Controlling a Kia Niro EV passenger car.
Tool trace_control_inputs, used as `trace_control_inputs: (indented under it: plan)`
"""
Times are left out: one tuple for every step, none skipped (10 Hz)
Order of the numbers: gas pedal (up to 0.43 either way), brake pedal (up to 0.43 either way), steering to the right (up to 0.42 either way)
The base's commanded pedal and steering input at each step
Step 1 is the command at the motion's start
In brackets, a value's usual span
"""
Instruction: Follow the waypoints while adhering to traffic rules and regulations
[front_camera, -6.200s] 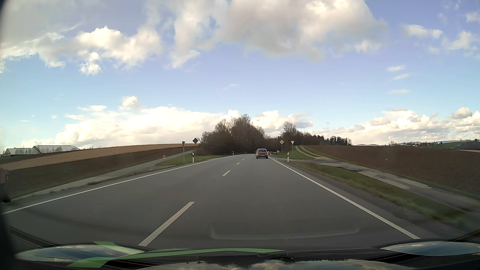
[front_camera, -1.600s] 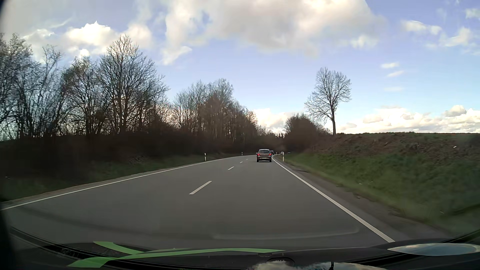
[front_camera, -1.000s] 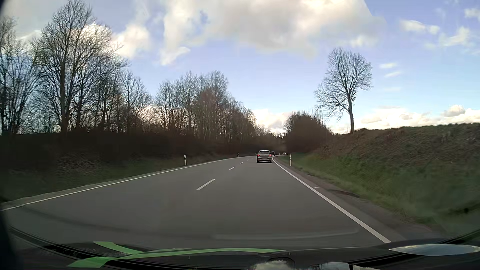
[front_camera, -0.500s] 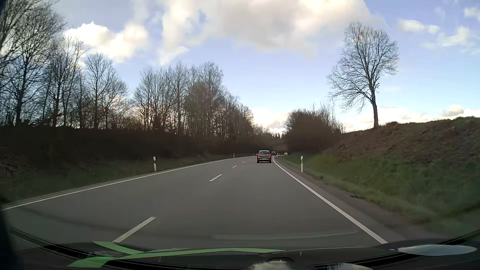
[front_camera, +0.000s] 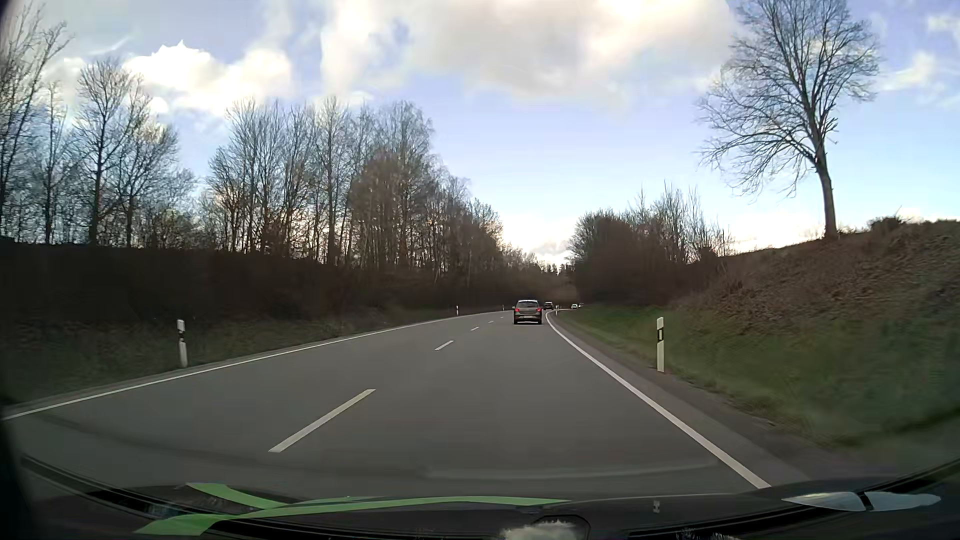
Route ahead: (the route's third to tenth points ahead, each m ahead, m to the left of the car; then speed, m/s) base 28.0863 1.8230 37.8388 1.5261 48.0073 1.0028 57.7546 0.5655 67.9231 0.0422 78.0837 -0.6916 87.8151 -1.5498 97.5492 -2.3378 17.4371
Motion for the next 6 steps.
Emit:
trace_control_inputs:
  plan:
    - [0.098,0.000,0.001]
    - [0.098,0.000,0.001]
    - [0.098,0.000,0.001]
    - [0.098,0.000,0.001]
    - [0.098,0.000,0.001]
    - [0.098,0.000,0.001]
